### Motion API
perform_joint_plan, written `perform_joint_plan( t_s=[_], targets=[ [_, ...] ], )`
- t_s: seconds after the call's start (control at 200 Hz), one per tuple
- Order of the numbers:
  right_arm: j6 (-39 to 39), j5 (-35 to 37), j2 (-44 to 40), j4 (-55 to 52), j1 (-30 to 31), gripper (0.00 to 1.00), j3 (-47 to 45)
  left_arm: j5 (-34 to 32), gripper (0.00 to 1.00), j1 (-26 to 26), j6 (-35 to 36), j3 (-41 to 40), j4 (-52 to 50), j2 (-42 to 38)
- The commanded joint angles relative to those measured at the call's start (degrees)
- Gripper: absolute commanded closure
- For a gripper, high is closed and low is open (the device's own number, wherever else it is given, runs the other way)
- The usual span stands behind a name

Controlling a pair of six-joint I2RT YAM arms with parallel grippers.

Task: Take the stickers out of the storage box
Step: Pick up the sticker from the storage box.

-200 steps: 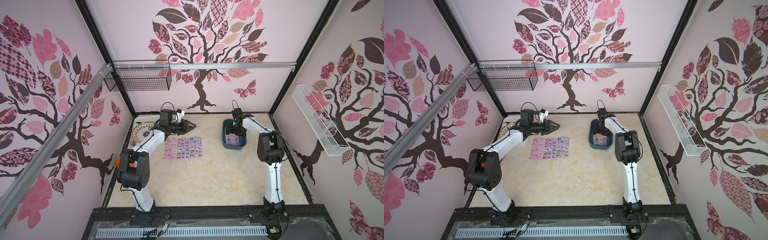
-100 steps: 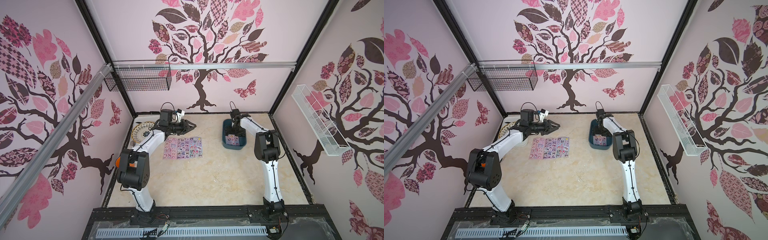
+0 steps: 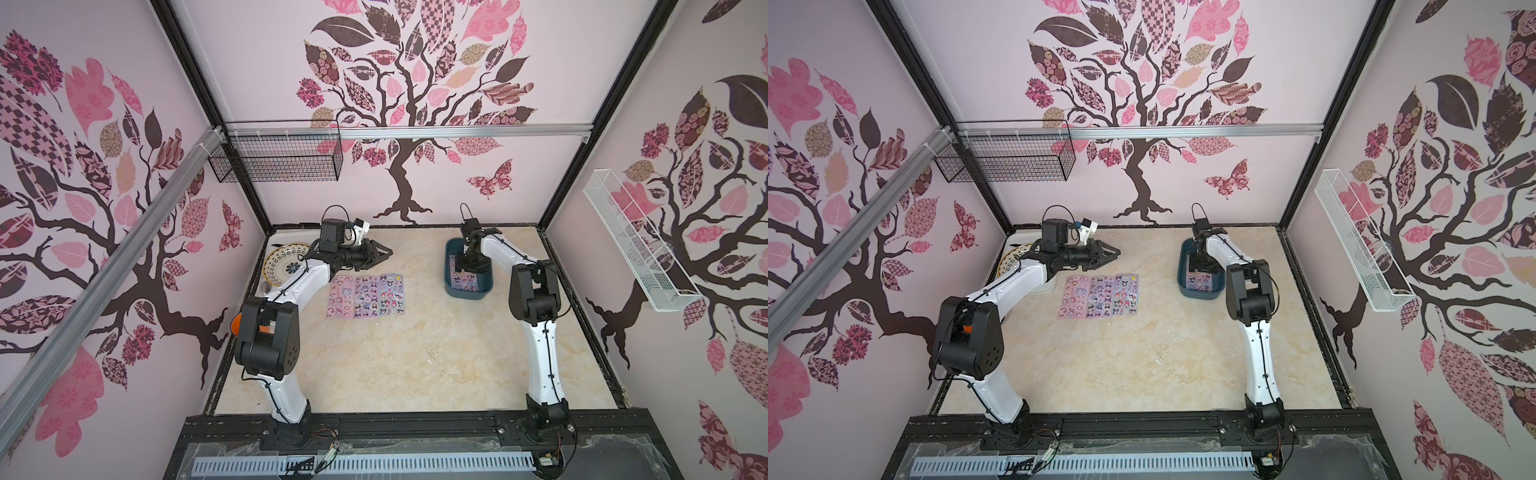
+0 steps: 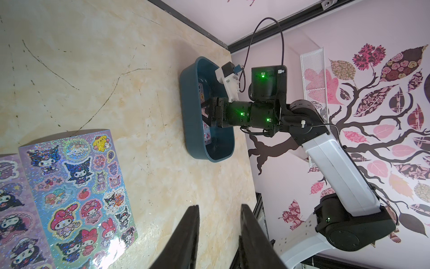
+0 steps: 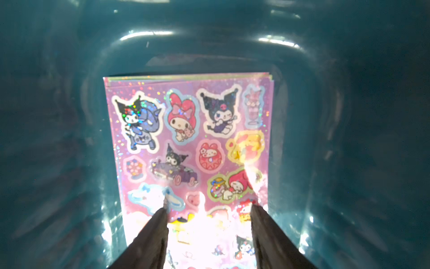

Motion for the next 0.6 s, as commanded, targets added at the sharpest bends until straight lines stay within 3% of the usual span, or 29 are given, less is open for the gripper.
perform_joint_plan(
  t_s=[0.0,0.095,0.19,0.595],
  targets=[
    [0.1,-1.4,-0.6,0.3,-0.1,0.23,-0.4,0.8,0.65,0.1,0.2,0.6,1.1,0.8],
    [-0.2,-1.0,-1.0,0.2,-0.1,0.11,0.2,0.9,0.65,0.1,0.1,0.6,1.2,1.0],
    [-0.7,-0.5,-0.1,-0.9,-0.1,0.08,1.9,1.0,0.65,0.1,0.0,0.6,1.2,1.0],
    [-1.1,2.6,5.2,-6.5,-0.1,0.05,7.3,1.5,0.65,0.1,-0.6,0.5,1.8,0.9]
  ],
)
